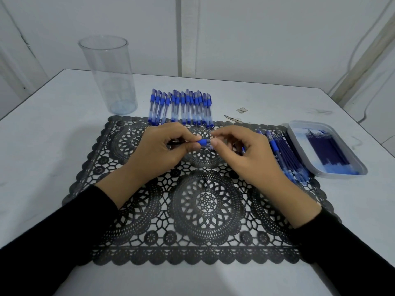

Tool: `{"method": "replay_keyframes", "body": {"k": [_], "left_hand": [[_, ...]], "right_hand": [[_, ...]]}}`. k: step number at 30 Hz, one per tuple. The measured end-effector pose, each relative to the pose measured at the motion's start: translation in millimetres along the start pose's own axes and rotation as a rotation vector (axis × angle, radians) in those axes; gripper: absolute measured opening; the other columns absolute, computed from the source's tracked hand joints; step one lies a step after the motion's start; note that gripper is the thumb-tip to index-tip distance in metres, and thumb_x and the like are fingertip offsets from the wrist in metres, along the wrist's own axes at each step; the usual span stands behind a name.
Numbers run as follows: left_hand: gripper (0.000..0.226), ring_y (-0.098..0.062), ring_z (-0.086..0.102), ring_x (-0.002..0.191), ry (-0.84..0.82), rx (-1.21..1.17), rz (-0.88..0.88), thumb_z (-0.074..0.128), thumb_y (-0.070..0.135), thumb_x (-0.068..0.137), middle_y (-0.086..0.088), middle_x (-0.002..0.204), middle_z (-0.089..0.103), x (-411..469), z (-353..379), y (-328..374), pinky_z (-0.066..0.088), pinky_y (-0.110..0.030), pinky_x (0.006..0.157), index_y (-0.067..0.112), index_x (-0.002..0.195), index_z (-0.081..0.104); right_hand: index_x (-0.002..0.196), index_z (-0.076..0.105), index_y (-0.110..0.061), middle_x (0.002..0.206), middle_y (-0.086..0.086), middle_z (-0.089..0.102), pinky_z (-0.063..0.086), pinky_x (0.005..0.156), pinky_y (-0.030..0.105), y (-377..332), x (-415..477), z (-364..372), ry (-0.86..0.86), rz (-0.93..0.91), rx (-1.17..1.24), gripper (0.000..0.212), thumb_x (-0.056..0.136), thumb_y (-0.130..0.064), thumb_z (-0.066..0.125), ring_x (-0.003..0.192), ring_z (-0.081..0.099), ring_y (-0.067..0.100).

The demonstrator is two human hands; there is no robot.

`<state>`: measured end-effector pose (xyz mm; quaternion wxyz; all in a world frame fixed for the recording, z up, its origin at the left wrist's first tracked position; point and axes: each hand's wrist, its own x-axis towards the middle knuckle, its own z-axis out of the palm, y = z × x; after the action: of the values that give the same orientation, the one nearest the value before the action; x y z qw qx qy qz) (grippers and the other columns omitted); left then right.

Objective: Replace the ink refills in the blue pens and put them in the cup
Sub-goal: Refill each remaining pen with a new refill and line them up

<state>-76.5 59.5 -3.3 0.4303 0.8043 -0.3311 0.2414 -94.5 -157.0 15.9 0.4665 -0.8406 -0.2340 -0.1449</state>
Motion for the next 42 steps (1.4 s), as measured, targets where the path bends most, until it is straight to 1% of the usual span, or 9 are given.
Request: {"method": "replay_keyframes", "body": {"k": [7,11,15,19,21,27,31,37,42], "left_hand": [[0.016,-0.015,0.068,0.075,0.013,0.015,-0.030,0.077,0.015,0.083,-0.004,0.084,0.073,0,-3,-1,0.056,-0.033,0.068,0.004,0.095,0.076],[0.015,-0.009,0.069,0.077,0.052,0.037,-0.124,0.077,0.017,0.083,0.001,0.086,0.074,0,-8,-6,0.057,-0.025,0.072,0.010,0.096,0.076],[0.010,-0.010,0.069,0.077,0.137,0.046,-0.271,0.078,0.017,0.083,0.017,0.088,0.071,1,-13,-8,0.054,-0.017,0.070,0.012,0.091,0.076],[0.008,-0.010,0.069,0.078,0.135,0.068,-0.312,0.078,0.017,0.083,0.024,0.087,0.068,1,-12,-7,0.055,-0.016,0.072,0.014,0.090,0.077],[0.008,-0.008,0.070,0.081,0.130,0.066,-0.305,0.078,0.016,0.083,0.022,0.088,0.068,1,-12,-7,0.054,-0.014,0.073,0.016,0.091,0.076],[0.013,0.004,0.068,0.081,0.111,0.043,-0.298,0.079,0.014,0.082,0.019,0.088,0.069,0,-12,-6,0.050,-0.008,0.075,0.015,0.095,0.076],[0.016,0.000,0.069,0.083,0.092,0.048,-0.265,0.079,0.016,0.081,0.016,0.088,0.070,0,-11,-7,0.053,-0.013,0.078,0.020,0.096,0.075],[0.016,-0.005,0.070,0.081,0.078,0.046,-0.253,0.079,0.018,0.081,0.007,0.088,0.074,0,-10,-5,0.056,-0.018,0.077,0.013,0.096,0.077],[0.018,-0.007,0.069,0.077,0.071,-0.010,-0.215,0.077,0.026,0.079,0.008,0.085,0.073,0,-6,4,0.055,-0.017,0.073,0.022,0.096,0.074]], "right_hand": [[0.100,0.074,-0.022,0.078,-0.004,0.068,0.046,0.059,0.025,-2,1,1,-0.011,0.042,0.027,0.011,0.089,-0.021,0.070,0.065,0.055,0.015],[0.111,0.072,-0.023,0.086,-0.012,0.069,0.048,0.067,0.011,3,5,0,-0.042,0.102,-0.054,0.023,0.088,-0.018,0.071,0.072,0.060,0.009],[0.125,0.065,-0.018,0.107,-0.002,0.069,0.038,0.074,-0.002,4,11,1,-0.152,0.064,-0.325,0.034,0.091,-0.022,0.068,0.081,0.059,0.006],[0.123,0.066,-0.011,0.116,0.005,0.069,0.045,0.099,0.031,7,17,10,-0.232,-0.016,-0.503,0.032,0.093,-0.023,0.064,0.104,0.059,0.018],[0.112,0.071,-0.008,0.103,0.007,0.071,0.048,0.091,0.036,9,18,14,-0.226,-0.059,-0.545,0.022,0.093,-0.018,0.064,0.097,0.060,0.024],[0.102,0.066,-0.018,0.086,-0.012,0.065,0.045,0.067,0.008,4,14,0,-0.050,0.078,-0.256,0.010,0.096,-0.020,0.059,0.078,0.061,0.001],[0.102,0.070,-0.019,0.089,-0.009,0.066,0.043,0.068,0.008,2,12,-4,0.044,0.060,-0.173,0.010,0.093,-0.019,0.064,0.081,0.058,0.003],[0.102,0.072,-0.018,0.092,-0.006,0.067,0.049,0.073,0.013,-1,15,-4,0.048,0.017,-0.153,0.012,0.091,-0.017,0.067,0.079,0.060,0.007],[0.103,0.072,-0.020,0.090,-0.007,0.066,0.049,0.073,0.013,-5,13,-1,0.011,0.030,-0.133,0.014,0.090,-0.018,0.068,0.080,0.060,0.007]]}}
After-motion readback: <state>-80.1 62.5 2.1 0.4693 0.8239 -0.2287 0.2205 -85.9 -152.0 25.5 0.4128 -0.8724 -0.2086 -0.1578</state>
